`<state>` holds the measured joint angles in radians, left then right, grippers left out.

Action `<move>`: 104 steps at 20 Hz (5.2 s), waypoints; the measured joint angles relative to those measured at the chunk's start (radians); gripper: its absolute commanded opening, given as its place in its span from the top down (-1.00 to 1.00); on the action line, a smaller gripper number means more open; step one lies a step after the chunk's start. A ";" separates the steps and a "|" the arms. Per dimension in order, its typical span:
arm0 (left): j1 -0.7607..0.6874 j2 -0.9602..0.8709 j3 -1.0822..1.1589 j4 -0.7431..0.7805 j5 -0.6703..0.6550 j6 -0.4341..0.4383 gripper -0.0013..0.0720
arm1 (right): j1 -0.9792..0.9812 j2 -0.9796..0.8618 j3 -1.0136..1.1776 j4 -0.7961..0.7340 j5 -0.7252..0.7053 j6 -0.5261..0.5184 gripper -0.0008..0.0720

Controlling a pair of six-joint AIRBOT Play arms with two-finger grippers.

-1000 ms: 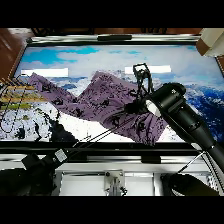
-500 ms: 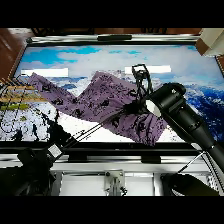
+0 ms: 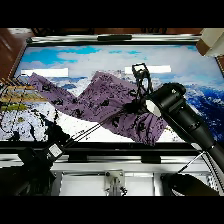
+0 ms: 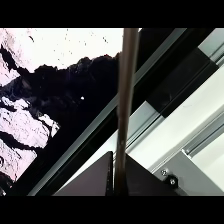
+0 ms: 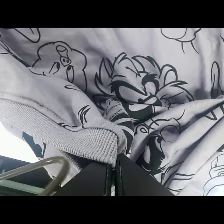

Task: Fold the shirts.

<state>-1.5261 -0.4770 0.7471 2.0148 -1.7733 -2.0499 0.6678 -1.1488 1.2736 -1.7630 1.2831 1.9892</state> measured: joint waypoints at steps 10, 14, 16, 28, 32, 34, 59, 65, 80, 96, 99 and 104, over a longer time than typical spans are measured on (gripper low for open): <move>-0.013 0.016 -0.044 -0.021 0.048 0.005 0.84 | 0.000 0.000 0.000 0.000 -0.003 0.008 0.76; -0.013 0.014 -0.081 -0.018 0.061 -0.043 0.84 | 0.000 0.004 0.000 0.003 -0.003 0.012 0.76; -0.013 0.014 -0.092 -0.017 0.074 -0.072 0.84 | 0.000 0.012 0.000 0.005 -0.002 0.012 0.76; -0.013 -0.013 -0.102 -0.079 0.174 -0.006 0.84 | 0.000 0.045 0.019 0.040 -0.005 -0.064 0.77; -0.013 -0.016 -0.101 -0.098 0.154 0.024 0.84 | 0.002 0.084 0.067 0.055 0.048 -0.127 0.77; -0.013 -0.013 -0.097 -0.101 0.129 0.041 0.84 | 0.001 0.107 0.082 0.051 0.083 -0.152 0.77; -0.012 -0.062 -0.046 -0.163 0.193 0.238 0.84 | 0.000 0.135 0.214 0.470 0.224 -0.483 0.78; -0.007 -0.133 -0.058 -0.216 0.345 0.248 0.84 | 0.000 0.135 0.219 0.523 0.378 -0.462 0.78; 0.157 -0.294 -0.107 -0.378 0.721 0.279 0.84 | 0.000 0.134 0.219 0.647 0.383 -0.410 0.30; 0.182 -0.277 -0.068 -0.309 0.640 0.372 0.84 | 0.001 0.134 0.219 0.483 0.253 -0.346 -0.77; 0.186 -0.269 -0.058 -0.301 0.628 0.378 0.84 | 0.000 0.134 0.219 0.349 0.261 -0.322 -0.77; 0.187 -0.240 -0.054 -0.298 0.609 0.378 0.84 | -0.021 0.136 0.219 0.163 0.389 -0.323 -0.76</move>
<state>-1.3388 -0.7170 0.6933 1.7168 -1.1645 -1.6718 0.6464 -1.0126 1.4929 -1.6005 1.6718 1.6657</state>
